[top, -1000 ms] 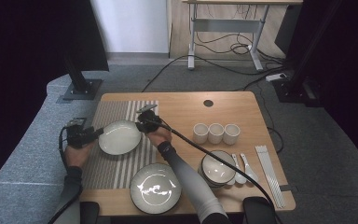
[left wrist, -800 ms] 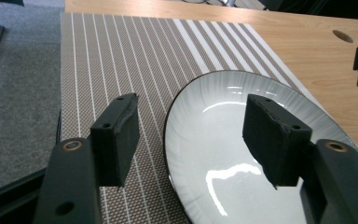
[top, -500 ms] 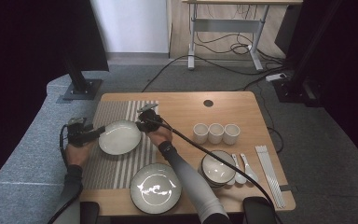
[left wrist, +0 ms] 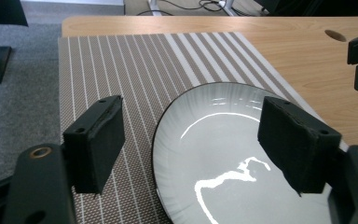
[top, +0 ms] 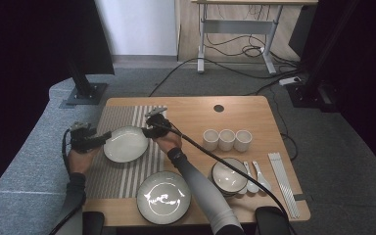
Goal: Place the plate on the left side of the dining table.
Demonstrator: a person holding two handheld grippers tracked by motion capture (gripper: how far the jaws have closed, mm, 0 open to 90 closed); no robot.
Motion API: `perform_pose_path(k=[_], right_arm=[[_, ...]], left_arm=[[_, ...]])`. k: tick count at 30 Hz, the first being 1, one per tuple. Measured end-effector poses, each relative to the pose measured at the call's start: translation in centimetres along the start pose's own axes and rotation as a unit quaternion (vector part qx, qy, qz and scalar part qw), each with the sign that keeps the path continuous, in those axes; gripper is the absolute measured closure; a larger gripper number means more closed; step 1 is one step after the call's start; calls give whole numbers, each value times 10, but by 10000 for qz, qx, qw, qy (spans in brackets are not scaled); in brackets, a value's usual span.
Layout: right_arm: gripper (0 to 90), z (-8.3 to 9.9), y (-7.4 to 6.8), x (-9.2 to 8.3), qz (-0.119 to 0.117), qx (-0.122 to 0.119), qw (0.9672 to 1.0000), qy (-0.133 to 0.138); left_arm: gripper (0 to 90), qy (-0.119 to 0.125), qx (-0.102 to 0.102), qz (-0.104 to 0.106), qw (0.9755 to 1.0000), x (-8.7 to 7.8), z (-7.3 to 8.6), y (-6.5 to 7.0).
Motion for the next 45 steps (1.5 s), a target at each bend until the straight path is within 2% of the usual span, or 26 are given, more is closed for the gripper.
perform_pose_path(k=[8,11,12,18,20,24,29,33,41,45], right_arm=[[380,-9,1,-16,-136,64,9999,51],[288,-11,1,-23,-182,117,9998,43],[287,-12,1,-26,-205,122,9997,31],[185,-15,3,-45,-256,40,9996,-83],[170,-14,5,-51,-252,60,9996,-111],[139,-13,7,-63,-262,-54,9995,-162],[129,-12,10,-77,-166,-206,9995,-179],[102,-11,10,-88,-161,-271,9994,-161],[80,-6,14,-106,-122,-386,9991,-155],[79,-1,20,-116,-15,-444,9989,-158]], left_arm=[[151,-2,288,98,9995,-6,-8,18],[142,5,429,104,9990,-8,-11,24],[140,19,452,127,9989,-9,-13,27],[90,16,648,193,9977,-14,-15,41],[73,28,680,221,9974,-15,-15,45],[51,-21,805,228,9965,-18,-13,51],[2,-44,948,254,9952,-20,-14,59],[0,-45,1061,289,9939,-24,-15,67],[0,-17,1170,343,9925,-31,-17,79],[0,1,1160,389,9925,-36,-17,83]])
Point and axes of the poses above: each handheld gripper's, and its own axes: x roughly forward along the jaws, z roughly out of its underside, y roughly to its right, the point moved 8 cm from there along x, roughly forward along the jaws, and after that the axes turned 7 degrees about -x, right-handed, at the moved point
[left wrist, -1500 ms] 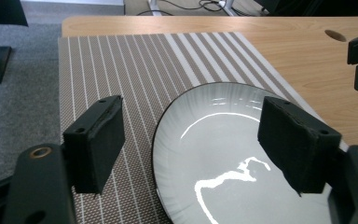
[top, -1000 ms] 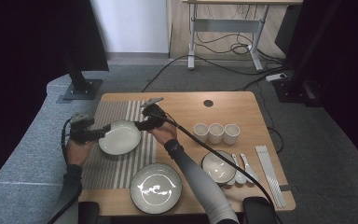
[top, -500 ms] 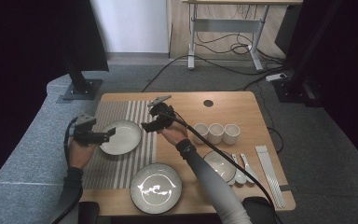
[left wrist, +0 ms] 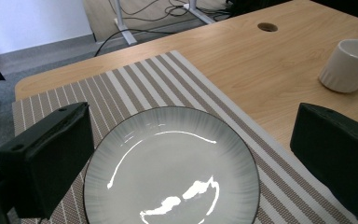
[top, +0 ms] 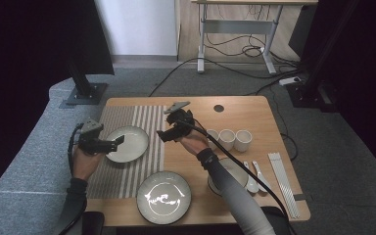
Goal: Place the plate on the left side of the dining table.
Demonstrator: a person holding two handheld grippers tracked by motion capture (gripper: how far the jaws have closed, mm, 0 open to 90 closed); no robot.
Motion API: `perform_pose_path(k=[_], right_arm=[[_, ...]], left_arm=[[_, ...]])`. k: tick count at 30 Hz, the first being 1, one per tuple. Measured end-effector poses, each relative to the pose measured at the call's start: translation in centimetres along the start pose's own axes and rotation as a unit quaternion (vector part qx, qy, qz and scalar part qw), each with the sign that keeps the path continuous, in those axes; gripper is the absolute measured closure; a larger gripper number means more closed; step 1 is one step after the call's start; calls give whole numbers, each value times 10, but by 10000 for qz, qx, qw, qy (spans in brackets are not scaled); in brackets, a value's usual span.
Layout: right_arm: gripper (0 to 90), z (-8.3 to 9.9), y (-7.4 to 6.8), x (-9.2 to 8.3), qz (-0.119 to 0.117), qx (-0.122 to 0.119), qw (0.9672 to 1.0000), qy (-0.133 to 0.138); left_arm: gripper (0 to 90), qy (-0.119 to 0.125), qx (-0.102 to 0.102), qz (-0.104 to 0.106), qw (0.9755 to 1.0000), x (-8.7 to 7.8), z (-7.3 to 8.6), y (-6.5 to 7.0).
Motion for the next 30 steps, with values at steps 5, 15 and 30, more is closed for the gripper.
perform_pose_path(k=[5,15,30], right_arm=[[78,6,6,-14,32,44,10000,56],[79,22,12,-43,102,-6,9999,38],[85,49,23,-86,382,2,9992,145]], left_arm=[[0,-4,61,28,10000,-3,0,6],[0,-57,139,63,9999,-6,9,17],[0,-54,209,193,9996,-11,30,31]])
Point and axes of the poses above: each handheld gripper's, and its own axes: x roughly forward along the jaws, z roughly out of its underside, y roughly to its right, the point moved 8 cm from there along x, roughly forward along the jaws, and after that the axes turned 7 degrees about -x, right-handed, at the moved point
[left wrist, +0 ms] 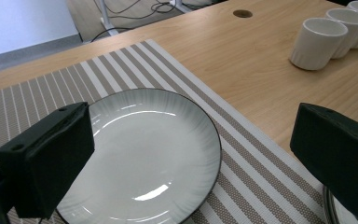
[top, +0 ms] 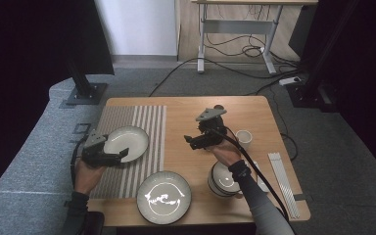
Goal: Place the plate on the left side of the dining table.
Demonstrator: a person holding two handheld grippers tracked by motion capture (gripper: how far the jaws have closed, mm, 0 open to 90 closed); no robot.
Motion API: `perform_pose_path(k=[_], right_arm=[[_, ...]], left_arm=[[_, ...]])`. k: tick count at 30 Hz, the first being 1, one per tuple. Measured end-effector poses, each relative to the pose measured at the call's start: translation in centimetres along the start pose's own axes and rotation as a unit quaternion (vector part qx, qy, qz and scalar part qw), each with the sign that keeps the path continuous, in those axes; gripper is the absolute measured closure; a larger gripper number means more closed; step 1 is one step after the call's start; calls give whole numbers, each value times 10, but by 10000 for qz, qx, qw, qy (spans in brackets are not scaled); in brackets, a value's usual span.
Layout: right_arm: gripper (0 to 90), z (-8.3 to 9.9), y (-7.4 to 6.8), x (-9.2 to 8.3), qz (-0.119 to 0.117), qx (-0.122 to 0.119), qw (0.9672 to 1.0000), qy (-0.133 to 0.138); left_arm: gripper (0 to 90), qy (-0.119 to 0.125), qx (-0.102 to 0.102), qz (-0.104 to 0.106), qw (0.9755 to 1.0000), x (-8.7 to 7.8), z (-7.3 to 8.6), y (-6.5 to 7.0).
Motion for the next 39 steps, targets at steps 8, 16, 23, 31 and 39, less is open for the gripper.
perform_pose_path(k=[8,16,23,31,39], right_arm=[[88,19,8,-19,143,114,9998,92],[90,47,19,-38,347,347,9988,60],[97,72,30,-57,547,590,9966,146],[103,108,36,-72,711,938,9930,123],[110,138,34,-80,740,1220,9897,131]], left_arm=[[0,-6,-23,35,10000,1,11,6],[0,22,44,36,10000,1,16,12],[0,-16,96,8,10000,2,25,16],[1,-96,63,-24,9999,7,43,17],[2,-97,-87,-79,9999,9,59,17]])
Point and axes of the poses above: each handheld gripper's, and its own axes: x roughly forward along the jaws, z roughly out of its underside, y roughly to its right, the point moved 8 cm from there along x, roughly forward along the jaws, and after that the axes turned 7 degrees about -x, right-handed, at the moved point
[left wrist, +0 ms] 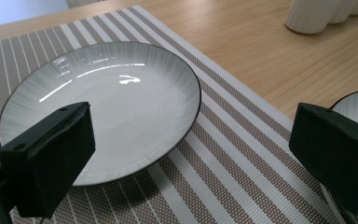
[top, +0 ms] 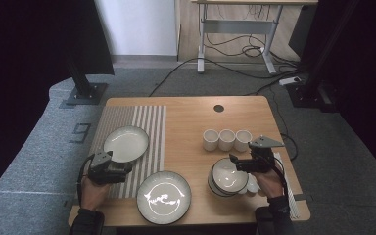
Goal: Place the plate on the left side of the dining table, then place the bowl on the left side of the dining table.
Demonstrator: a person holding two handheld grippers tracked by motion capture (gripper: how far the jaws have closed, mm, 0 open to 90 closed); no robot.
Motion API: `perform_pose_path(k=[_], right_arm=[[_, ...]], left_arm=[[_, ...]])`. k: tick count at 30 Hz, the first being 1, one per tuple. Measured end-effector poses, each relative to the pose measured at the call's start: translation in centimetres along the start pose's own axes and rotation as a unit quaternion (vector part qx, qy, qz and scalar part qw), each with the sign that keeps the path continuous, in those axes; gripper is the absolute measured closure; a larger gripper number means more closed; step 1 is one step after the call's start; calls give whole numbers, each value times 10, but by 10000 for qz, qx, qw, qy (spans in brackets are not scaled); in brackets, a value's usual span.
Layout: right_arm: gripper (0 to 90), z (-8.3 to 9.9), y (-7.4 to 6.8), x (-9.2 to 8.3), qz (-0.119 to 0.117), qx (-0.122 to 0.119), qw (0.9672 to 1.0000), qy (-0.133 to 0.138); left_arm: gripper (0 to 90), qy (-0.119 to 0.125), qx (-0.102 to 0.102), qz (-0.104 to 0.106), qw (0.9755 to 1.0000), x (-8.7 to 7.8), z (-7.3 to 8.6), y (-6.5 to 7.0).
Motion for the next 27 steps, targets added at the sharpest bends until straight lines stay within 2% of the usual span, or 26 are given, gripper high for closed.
perform_pose_path(k=[10,27], right_arm=[[115,25,2,-4,9,138,9998,-141],[129,32,-3,-5,-89,171,9995,-236]], left_arm=[[2,-92,3,-109,9999,3,11,-2],[1,-203,82,-249,9994,5,18,-3]])
Point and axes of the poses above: each handheld gripper's, and its own axes: x roughly forward along the jaws, z roughly out of its underside, y roughly to its right, the point moved 8 cm from there along x, roughly forward along the jaws, and after that the axes turned 7 degrees about -x, right-handed, at the moved point
